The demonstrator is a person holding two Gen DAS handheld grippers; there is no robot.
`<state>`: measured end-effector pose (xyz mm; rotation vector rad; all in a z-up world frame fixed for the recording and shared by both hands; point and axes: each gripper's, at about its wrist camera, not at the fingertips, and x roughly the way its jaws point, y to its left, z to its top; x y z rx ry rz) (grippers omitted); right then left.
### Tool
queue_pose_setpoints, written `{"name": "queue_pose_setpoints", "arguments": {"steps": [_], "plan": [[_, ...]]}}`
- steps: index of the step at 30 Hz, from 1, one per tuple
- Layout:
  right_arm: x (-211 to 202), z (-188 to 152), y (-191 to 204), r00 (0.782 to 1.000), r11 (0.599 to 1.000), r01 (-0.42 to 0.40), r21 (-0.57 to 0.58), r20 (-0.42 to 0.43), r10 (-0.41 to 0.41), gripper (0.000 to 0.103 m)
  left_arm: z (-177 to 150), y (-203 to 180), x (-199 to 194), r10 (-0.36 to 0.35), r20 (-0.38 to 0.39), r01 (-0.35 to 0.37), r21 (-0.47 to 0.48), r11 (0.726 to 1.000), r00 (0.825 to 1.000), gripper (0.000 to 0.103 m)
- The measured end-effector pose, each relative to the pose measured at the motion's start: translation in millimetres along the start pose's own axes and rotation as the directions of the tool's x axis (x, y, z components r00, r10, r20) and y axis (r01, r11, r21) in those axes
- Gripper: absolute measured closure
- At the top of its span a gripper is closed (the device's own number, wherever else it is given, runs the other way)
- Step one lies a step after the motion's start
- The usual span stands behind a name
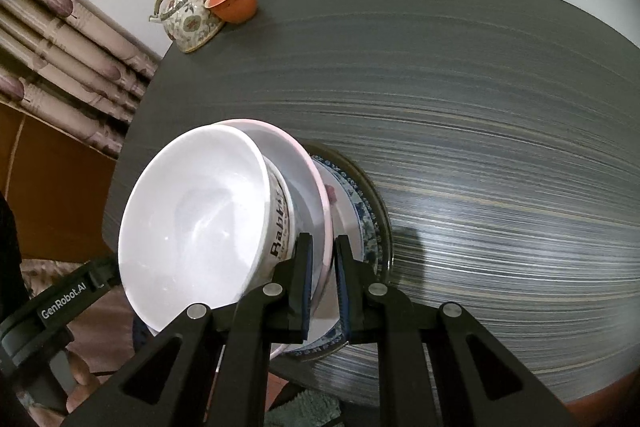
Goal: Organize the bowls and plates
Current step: 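Lower the pink bowl stack onto the pink-flowered plate with both tools, then open both tools and pull them back from the stack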
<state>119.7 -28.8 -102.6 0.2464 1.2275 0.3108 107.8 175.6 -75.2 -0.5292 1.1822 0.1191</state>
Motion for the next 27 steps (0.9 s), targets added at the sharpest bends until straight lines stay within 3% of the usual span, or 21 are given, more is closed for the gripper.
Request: {"name": "queue_pose_setpoints", "arguments": {"steps": [10, 14, 21, 27], "plan": [[2.5, -4.8, -0.7, 1.000, 1.000, 0.003, 0.001, 0.001, -0.003, 0.090, -0.2, 17.1, 0.5, -0.018, -0.005, 0.018, -0.003, 1.000, 1.000, 0.096], [3.5, -4.1, 4.5, 1.000, 1.000, 0.016, -0.023, 0.008, -0.016, 0.088, 0.6, 20.6, -2.4, 0.000, 0.001, 0.000, 0.007, 1.000, 1.000, 0.090], [-3.3, -10.2, -9.5, 0.999, 0.999, 0.041, -0.009, 0.022, -0.041, 0.053, -3.1, 27.0, -11.8, 0.032, 0.017, -0.032, 0.022, 0.999, 0.999, 0.074], [-19.8, -18.4, -16.3, 0.999, 1.000, 0.020, -0.021, 0.046, -0.019, 0.036, -9.3, 25.0, -37.0, 0.070, 0.094, -0.075, 0.056, 0.996, 0.993, 0.058]]}}
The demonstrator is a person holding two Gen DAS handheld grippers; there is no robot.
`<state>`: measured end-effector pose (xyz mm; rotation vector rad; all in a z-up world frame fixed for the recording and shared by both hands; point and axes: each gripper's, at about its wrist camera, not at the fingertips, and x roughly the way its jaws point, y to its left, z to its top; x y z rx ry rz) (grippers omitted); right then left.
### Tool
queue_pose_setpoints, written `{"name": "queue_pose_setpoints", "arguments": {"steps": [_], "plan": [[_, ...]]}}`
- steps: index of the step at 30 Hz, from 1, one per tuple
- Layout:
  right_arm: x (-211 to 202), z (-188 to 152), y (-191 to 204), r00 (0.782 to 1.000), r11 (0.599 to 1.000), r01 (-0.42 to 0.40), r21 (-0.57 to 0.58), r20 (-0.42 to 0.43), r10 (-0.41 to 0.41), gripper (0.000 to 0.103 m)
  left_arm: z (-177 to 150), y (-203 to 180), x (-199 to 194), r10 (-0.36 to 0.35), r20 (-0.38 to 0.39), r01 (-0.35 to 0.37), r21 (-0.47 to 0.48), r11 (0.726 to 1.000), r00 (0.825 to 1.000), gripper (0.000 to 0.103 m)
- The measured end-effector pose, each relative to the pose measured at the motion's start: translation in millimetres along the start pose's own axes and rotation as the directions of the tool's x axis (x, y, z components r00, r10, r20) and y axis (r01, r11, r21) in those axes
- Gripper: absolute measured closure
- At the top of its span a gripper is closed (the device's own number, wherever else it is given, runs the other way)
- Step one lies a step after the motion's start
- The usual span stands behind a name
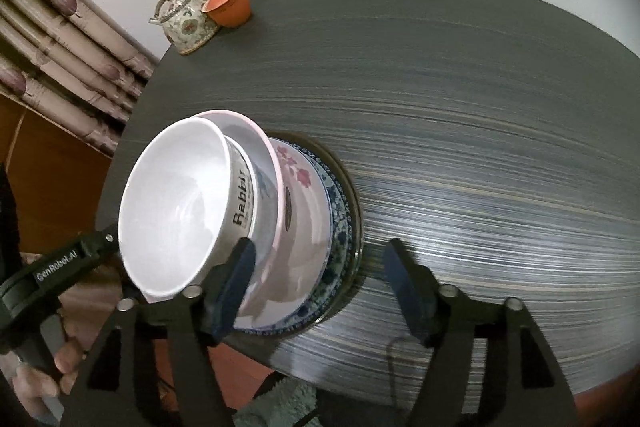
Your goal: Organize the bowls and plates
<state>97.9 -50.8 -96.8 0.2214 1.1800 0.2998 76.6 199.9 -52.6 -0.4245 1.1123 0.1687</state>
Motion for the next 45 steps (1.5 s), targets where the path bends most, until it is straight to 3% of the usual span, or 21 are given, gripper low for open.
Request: {"name": "queue_pose_setpoints", "arguments": {"steps": [5, 19, 45], "plan": [[-12.0, -10.2, -2.7, 0.999, 1.000, 0.002, -0.017, 0.034, -0.001, 0.026, -11.7, -11.4, -23.2, 0.075, 0.068, -0.079, 0.063, 0.995, 0.995, 0.045], [-25.4, -50.5, 27.2, 0.995, 0.983, 0.011, -0.182, 0.097, 0.007, 0.006, -45.9, -53.5, -40.3, 0.095, 0.112, -0.112, 0.152, 0.982, 0.989, 0.041], [-21.1, -69.4, 32.7, 0.998, 0.978, -0.008, -0.208, 0.061, 0.021, 0.004, -57.8, -73.2, -44.3, 0.092, 0.115, -0.114, 0.206, 0.972, 0.989, 0.041]]}}
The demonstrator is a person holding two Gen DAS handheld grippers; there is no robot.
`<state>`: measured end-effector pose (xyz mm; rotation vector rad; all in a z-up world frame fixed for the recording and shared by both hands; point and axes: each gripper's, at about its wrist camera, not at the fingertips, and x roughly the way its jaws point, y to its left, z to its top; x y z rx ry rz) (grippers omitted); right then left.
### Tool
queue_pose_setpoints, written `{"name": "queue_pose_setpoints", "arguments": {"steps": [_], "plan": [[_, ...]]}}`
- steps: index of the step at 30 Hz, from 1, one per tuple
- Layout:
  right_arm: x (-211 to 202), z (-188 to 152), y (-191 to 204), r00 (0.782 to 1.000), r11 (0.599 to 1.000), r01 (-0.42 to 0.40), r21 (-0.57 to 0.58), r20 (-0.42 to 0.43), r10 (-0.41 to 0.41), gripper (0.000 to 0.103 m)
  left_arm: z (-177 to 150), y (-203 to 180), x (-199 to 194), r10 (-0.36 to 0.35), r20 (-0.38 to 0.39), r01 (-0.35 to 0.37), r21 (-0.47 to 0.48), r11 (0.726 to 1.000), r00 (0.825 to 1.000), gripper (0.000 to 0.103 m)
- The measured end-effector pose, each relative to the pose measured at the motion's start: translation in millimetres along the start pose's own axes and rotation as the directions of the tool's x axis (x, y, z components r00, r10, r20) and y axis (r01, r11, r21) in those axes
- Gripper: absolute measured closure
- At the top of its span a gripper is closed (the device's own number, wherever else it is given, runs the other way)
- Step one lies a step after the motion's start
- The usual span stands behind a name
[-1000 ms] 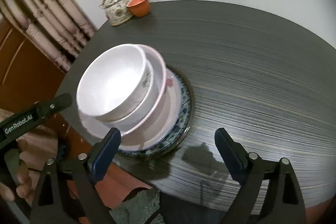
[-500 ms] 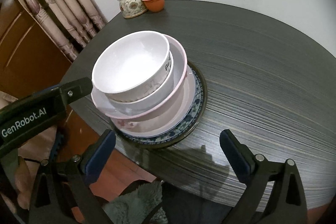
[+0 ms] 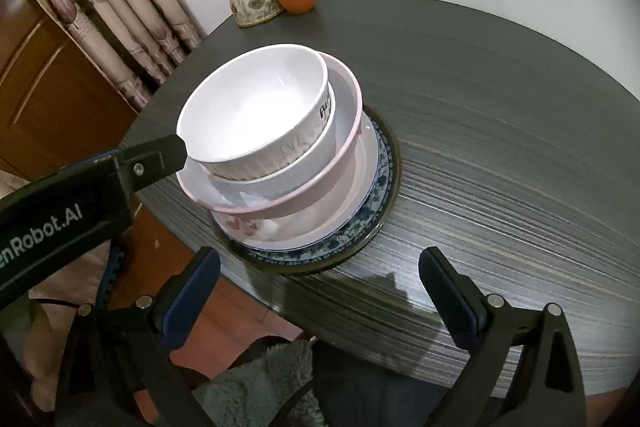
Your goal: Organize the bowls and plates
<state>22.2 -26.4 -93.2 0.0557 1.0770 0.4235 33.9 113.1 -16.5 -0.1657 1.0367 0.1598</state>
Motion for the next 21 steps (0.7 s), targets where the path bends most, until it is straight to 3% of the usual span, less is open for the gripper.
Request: {"name": "queue_pose_setpoints", "arguments": {"steps": [21], "plan": [[5.4, -4.1, -1.8, 1.000, 1.000, -0.005, 0.017, -0.026, 0.006, 0.004, -1.5, 0.9, 6.1, -0.024, -0.013, 0.024, 0.006, 1.000, 1.000, 0.041]]}}
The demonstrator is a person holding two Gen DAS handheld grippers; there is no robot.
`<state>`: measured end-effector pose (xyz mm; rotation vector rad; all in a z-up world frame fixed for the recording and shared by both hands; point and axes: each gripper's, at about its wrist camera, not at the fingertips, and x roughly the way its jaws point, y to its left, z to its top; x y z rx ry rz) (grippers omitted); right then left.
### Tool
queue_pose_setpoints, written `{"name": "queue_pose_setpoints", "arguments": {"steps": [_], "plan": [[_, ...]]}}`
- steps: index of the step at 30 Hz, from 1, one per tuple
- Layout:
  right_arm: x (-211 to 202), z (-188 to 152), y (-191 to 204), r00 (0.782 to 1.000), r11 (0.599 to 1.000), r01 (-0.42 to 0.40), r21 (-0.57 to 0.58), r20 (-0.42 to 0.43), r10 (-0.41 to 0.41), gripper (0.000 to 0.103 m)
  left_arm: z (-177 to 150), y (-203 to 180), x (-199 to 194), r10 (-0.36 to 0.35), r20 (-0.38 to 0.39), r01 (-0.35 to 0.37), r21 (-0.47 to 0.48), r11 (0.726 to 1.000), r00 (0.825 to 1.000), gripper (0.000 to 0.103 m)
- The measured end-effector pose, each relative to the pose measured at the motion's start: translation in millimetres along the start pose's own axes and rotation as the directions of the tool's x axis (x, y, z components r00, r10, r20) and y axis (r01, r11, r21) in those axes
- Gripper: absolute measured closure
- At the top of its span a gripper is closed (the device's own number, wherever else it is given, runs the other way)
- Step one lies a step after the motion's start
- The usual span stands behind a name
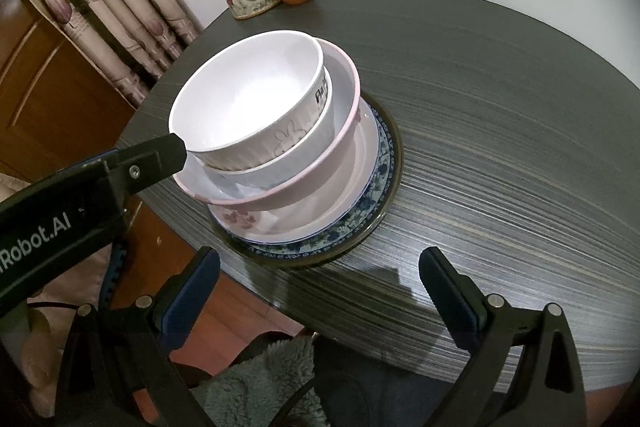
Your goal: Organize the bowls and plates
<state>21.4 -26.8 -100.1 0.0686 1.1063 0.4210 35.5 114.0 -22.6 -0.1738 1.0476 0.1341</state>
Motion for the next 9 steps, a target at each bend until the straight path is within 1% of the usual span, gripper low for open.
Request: {"name": "queue_pose_setpoints", "arguments": {"steps": [9], "plan": [[0.7, -1.4, 0.7, 1.000, 1.000, 0.000, -0.003, -0.005, 0.000, 0.004, -0.6, 1.4, 2.3, -0.001, -0.005, 0.001, -0.008, 1.000, 1.000, 0.041]]}}
